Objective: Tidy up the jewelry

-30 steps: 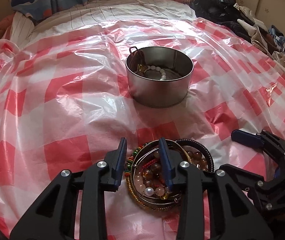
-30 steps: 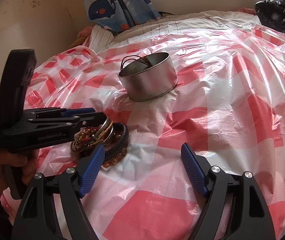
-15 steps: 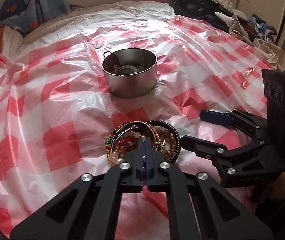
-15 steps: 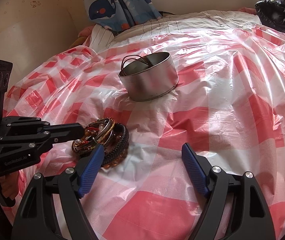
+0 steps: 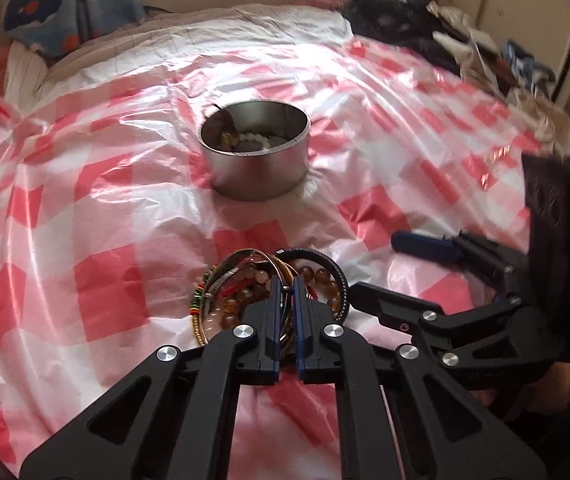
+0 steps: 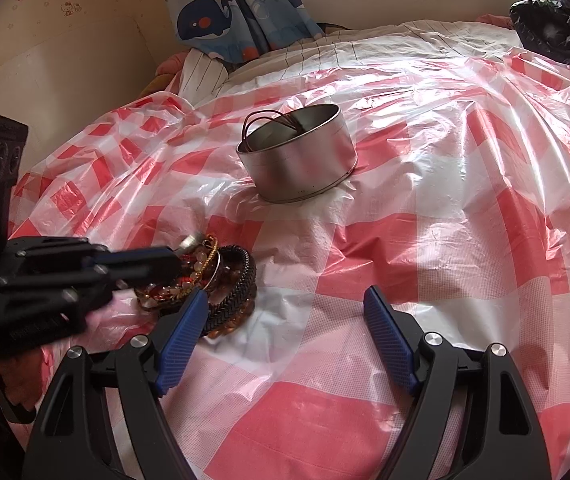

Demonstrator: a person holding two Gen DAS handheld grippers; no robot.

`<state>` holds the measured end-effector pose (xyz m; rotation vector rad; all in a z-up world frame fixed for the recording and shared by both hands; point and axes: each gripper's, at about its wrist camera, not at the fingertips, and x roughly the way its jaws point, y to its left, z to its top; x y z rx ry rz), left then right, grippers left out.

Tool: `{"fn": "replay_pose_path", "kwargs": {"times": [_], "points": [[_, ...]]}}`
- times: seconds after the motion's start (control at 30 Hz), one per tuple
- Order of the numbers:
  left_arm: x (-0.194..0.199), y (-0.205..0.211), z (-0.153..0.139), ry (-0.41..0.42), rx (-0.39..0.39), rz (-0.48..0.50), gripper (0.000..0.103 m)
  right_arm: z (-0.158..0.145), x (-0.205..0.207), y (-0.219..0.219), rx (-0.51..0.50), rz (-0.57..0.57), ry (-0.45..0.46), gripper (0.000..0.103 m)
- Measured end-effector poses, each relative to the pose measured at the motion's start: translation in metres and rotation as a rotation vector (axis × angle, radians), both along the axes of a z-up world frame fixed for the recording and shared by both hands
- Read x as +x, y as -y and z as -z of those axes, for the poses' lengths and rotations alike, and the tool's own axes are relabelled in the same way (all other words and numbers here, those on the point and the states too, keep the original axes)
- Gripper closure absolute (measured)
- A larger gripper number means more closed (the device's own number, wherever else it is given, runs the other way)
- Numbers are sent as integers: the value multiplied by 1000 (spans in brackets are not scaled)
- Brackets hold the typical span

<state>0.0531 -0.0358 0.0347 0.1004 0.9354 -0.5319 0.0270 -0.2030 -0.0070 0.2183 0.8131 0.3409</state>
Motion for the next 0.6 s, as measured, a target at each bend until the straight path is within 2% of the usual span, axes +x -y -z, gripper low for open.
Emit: {"fn": "replay_pose_path", "kwargs": {"times": [0.13,0.23,0.3,0.43,0.5,0.6], "points": [[-7,-27,-18,-6,-103,-35,98,0,0,0,-1,0,0,26],[-10,-41,-21,3,-100,-69,98,-2,-2,1,2,4,15,26],[-11,-52,-23,1,-126,-100,98,-10,-11,0,-4,1,75,26],[-8,-74,-25,16,-169,-177,98,-28,-22,-35,-71,-143,162,26],[-6,-80,-23,13,-185,-206,98,-31,-21,-52,-85,-220,165,26],[-3,-85,-23,17,-194,-227,98,-32,-6,-66,-32,-274,121,26]]}}
